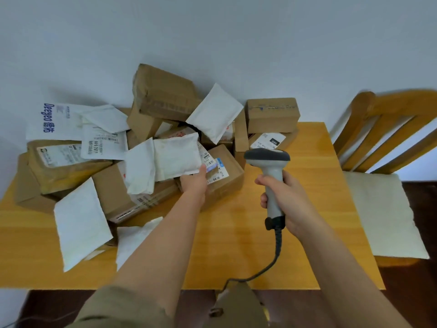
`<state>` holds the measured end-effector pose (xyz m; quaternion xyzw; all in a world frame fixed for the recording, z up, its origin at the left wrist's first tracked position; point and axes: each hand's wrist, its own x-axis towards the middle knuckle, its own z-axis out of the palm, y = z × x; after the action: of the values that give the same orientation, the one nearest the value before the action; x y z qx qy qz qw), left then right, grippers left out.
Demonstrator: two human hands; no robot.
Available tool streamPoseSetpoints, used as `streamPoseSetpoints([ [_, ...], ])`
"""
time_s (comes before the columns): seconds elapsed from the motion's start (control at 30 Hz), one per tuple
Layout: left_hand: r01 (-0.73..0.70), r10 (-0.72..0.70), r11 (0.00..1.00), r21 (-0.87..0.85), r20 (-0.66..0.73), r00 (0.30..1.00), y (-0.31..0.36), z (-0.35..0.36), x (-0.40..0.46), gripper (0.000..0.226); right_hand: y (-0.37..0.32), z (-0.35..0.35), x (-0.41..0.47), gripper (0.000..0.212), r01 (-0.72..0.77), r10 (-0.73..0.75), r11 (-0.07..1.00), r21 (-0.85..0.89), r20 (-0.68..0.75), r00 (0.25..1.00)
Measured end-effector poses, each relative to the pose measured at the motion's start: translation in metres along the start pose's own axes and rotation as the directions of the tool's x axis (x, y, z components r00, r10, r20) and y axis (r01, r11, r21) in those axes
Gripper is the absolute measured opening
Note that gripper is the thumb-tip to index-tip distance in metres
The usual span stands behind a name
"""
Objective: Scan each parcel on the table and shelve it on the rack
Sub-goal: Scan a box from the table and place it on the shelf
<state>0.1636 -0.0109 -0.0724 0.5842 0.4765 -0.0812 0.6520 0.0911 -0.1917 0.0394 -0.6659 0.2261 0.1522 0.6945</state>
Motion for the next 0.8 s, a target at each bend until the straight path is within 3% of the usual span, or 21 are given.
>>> streamPoseSetpoints([
  [0.13,-0.05,0.051,0.998,0.039,-0.022,0.998,-0.007,0.003,0.001,0.07,0.001,0.001,0.021,0.017,-0.033,0.033,0.999,0.002,0.025,0.999],
  [0.27,-0.137,0.14,0.981,0.138,-0.017,0.99,-0.014,0.003,0.002,0.052,0.002,0.004,0.038,0.016,-0.088,0.088,0.996,0.014,0.042,0.995],
  [0.5,-0.098,0.103,0.96,0.262,-0.009,0.995,-0.019,-0.004,-0.011,0.012,-0.006,0.006,0.049,0.015,-0.127,0.125,0.992,-0.002,0.153,0.98],
  [0.6,-0.089,0.091,0.955,0.282,0.003,0.996,-0.025,-0.007,-0.011,0.02,-0.007,0.002,0.055,0.013,-0.13,0.13,0.991,-0.014,0.189,0.973],
  [0.8,-0.035,0.036,0.999,-0.018,0.009,0.999,-0.034,-0.006,-0.024,0.022,0.005,0.011,0.083,0.021,-0.122,0.131,0.991,-0.051,0.242,0.961],
])
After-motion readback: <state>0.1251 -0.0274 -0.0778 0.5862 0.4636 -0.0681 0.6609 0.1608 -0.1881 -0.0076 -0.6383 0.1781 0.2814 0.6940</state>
